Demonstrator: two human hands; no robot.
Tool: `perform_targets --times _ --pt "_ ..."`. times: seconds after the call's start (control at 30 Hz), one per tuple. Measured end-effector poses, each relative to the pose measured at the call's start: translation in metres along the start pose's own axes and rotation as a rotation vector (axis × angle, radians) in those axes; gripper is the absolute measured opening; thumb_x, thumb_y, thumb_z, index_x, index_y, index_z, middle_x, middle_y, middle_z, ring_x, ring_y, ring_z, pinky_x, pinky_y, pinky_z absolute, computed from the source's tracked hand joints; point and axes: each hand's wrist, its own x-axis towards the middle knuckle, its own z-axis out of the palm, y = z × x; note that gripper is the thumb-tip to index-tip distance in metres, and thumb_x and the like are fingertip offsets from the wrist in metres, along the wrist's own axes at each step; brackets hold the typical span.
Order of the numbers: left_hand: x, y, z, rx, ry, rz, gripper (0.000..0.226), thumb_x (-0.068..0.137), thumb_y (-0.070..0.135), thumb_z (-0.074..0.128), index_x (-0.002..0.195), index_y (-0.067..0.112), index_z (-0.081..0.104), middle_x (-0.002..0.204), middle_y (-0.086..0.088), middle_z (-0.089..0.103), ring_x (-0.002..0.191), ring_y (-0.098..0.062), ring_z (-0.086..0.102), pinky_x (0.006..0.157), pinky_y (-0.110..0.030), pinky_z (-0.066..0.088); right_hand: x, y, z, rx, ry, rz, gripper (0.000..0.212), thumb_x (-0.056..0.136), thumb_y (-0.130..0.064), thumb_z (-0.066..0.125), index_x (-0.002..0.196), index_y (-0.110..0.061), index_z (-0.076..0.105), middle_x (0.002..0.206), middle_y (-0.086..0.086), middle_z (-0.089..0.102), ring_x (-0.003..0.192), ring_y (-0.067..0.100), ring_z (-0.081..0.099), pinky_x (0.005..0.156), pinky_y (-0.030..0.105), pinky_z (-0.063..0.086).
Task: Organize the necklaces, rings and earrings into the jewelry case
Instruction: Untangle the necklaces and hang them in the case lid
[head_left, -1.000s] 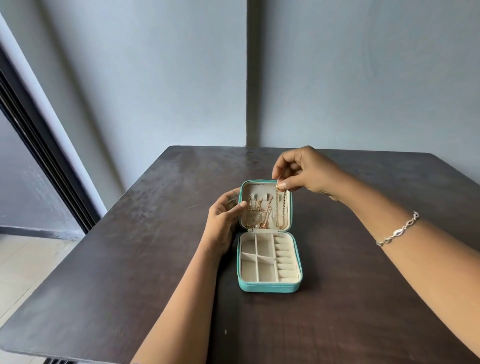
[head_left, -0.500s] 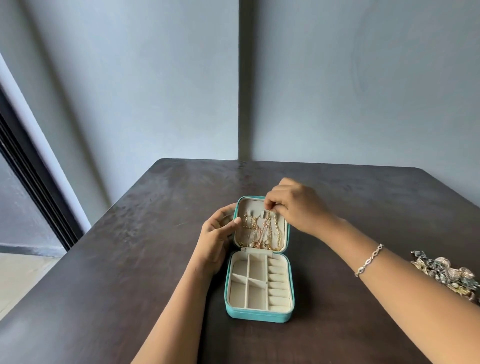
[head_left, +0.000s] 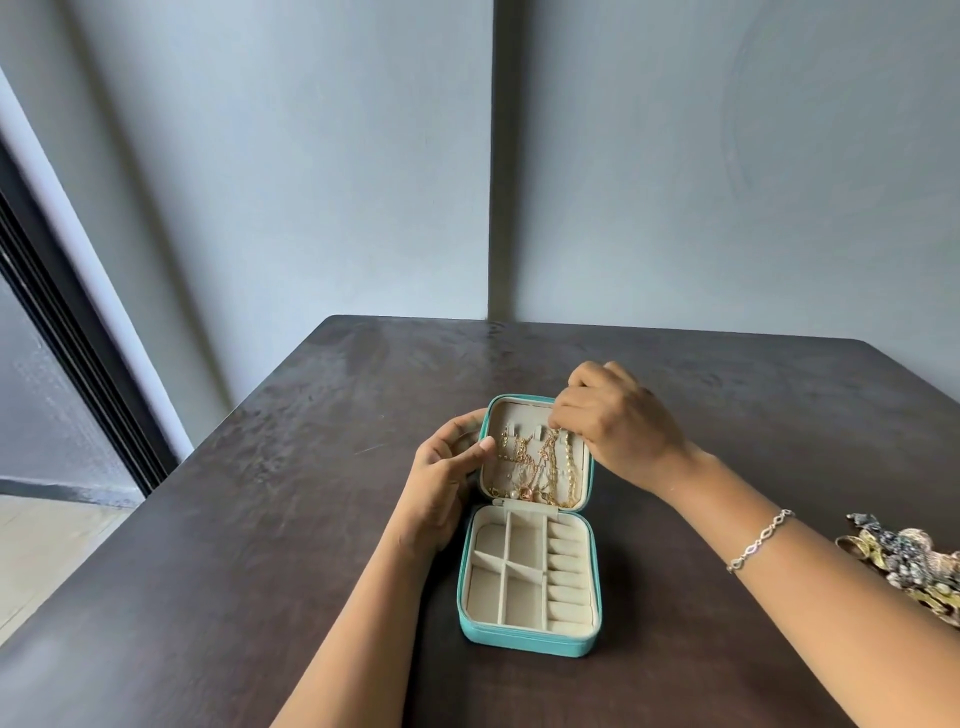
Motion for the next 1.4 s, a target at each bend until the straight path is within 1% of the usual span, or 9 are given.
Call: perform_targets --times 0.27,0.43,0.6,0.77,0.93,1.0,1.1,1.23,1.4 --pt "0.0 0.0 0.0 -0.01 -0.017 0.01 0.033 0.075 0.008 0.059 0.108 0.01 0.063 0.095 -0.009 0.071 0.081 -0.021 0.067 0.066 -0.032 0.058 -0.006 -0.002 0.004 0.046 0.082 0.053 0.029 0.083 -0.014 0.045 0.066 -0.012 0.069 0.071 0.0 0.062 0.079 0.017 0.041 0.062 0.03 0.044" --pt "-0.001 0.001 0.002 -0.037 -0.032 0.002 0.032 0.077 0.004 0.057 0.109 0.007 0.061 0.092 -0.009 0.071 0.075 -0.018 0.068 0.06 -0.029 0.057 -0.006 0.001 0.006 0.19 0.035 0.221 0.008 0.063 -0.005 0.078 0.065 -0.009 0.07 0.072 0.005 0.057 0.077 0.016 0.042 0.059 0.024 0.042" --pt "0.0 0.001 0.001 -0.038 -0.034 0.006 0.035 0.075 0.003 0.065 0.11 0.008 0.061 0.094 -0.009 0.071 0.078 -0.019 0.068 0.063 -0.03 0.058 -0.001 0.0 0.003 0.487 -0.08 0.54 0.014 0.071 0.002 0.07 0.074 -0.012 0.066 0.082 0.004 0.056 0.083 0.02 0.053 0.063 0.031 0.045" --pt "0.001 -0.001 -0.002 -0.054 -0.024 0.018 0.036 0.075 0.005 0.065 0.11 0.008 0.062 0.096 -0.009 0.071 0.079 -0.019 0.068 0.064 -0.03 0.058 -0.006 -0.008 -0.001 0.757 -0.029 0.762 0.014 0.077 -0.001 0.066 0.085 -0.012 0.064 0.086 -0.002 0.056 0.077 0.005 0.055 0.067 0.011 0.043" --pt "-0.002 0.0 0.003 -0.048 0.0 0.017 0.037 0.073 0.008 0.06 0.11 0.008 0.06 0.092 -0.006 0.071 0.077 -0.018 0.067 0.066 -0.032 0.057 -0.017 -0.032 -0.008 1.103 0.067 1.206 0.029 0.087 -0.001 0.056 0.113 -0.013 0.055 0.103 0.006 0.061 0.091 0.015 0.058 0.081 0.024 0.047" --pt "-0.005 0.0 0.005 -0.052 0.019 0.024 0.038 0.073 0.009 0.059 0.112 0.007 0.06 0.092 -0.005 0.072 0.078 -0.017 0.067 0.068 -0.032 0.057 -0.023 -0.047 -0.01 1.238 -0.016 1.305 0.039 0.09 -0.003 0.052 0.128 -0.011 0.046 0.106 0.004 0.055 0.095 0.013 0.054 0.083 0.02 0.046" --pt "-0.009 -0.002 0.011 -0.057 0.071 0.033 0.035 0.078 0.008 0.056 0.113 0.006 0.059 0.09 -0.005 0.072 0.076 -0.016 0.068 0.068 -0.031 0.057 -0.031 -0.063 -0.008 1.242 -0.11 1.388 0.056 0.091 -0.007 0.051 0.142 -0.012 0.028 0.121 0.006 0.053 0.104 0.017 0.054 0.097 0.034 0.044" --pt "-0.016 -0.004 0.024 -0.034 0.152 0.038 0.021 0.089 0.007 0.051 0.107 0.009 0.061 0.086 -0.006 0.072 0.073 -0.017 0.068 0.067 -0.031 0.057 -0.026 -0.066 -0.017 1.298 -0.009 1.46 0.049 0.092 0.002 0.046 0.138 -0.008 0.033 0.097 0.008 0.059 0.085 0.019 0.059 0.063 0.021 0.049" --pt "-0.032 -0.004 0.053 -0.071 0.164 -0.021 0.025 0.096 0.008 0.04 0.104 0.007 0.063 0.081 -0.009 0.072 0.068 -0.016 0.068 0.06 -0.026 0.056 -0.037 -0.056 -0.041 1.258 0.077 1.479 0.043 0.09 0.007 0.045 0.132 0.0 0.04 0.092 0.011 0.059 0.071 0.011 0.056 0.05 0.011 0.046"
